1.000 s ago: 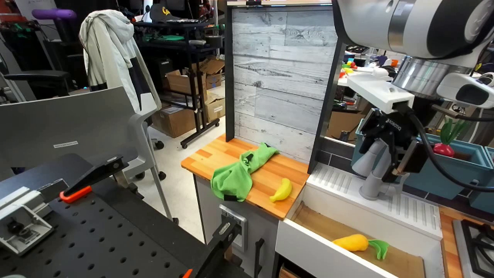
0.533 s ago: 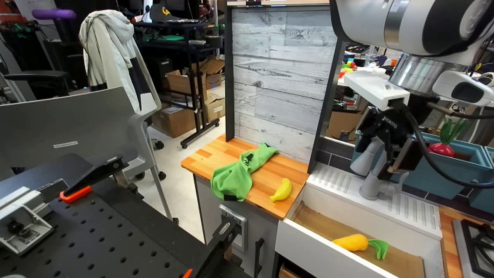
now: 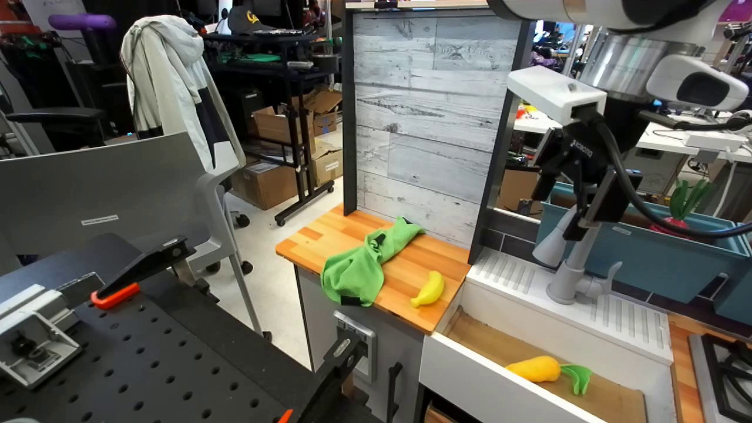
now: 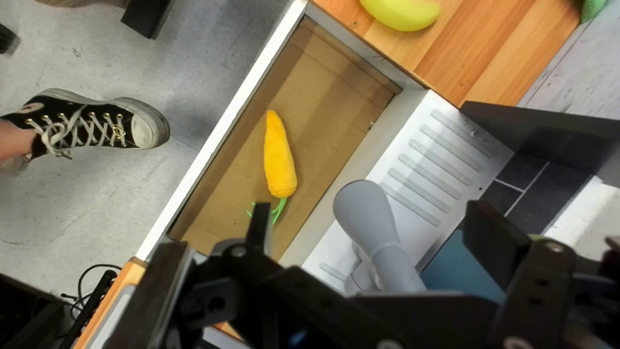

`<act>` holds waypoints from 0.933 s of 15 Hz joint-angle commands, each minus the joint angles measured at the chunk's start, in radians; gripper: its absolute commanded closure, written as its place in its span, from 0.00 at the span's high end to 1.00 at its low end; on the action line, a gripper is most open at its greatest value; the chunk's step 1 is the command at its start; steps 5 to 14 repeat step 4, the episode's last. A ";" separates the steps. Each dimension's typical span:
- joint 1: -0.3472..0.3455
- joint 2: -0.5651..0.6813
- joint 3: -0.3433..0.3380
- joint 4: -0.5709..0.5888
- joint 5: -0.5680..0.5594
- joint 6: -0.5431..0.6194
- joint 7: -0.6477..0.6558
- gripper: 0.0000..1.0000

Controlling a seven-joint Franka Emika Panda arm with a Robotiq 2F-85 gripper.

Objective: Move the tap

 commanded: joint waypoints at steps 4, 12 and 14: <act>0.006 -0.061 0.003 -0.063 0.009 -0.002 -0.003 1.00; 0.006 -0.061 0.003 -0.063 0.009 -0.002 -0.003 1.00; 0.006 -0.061 0.003 -0.063 0.009 -0.002 -0.003 1.00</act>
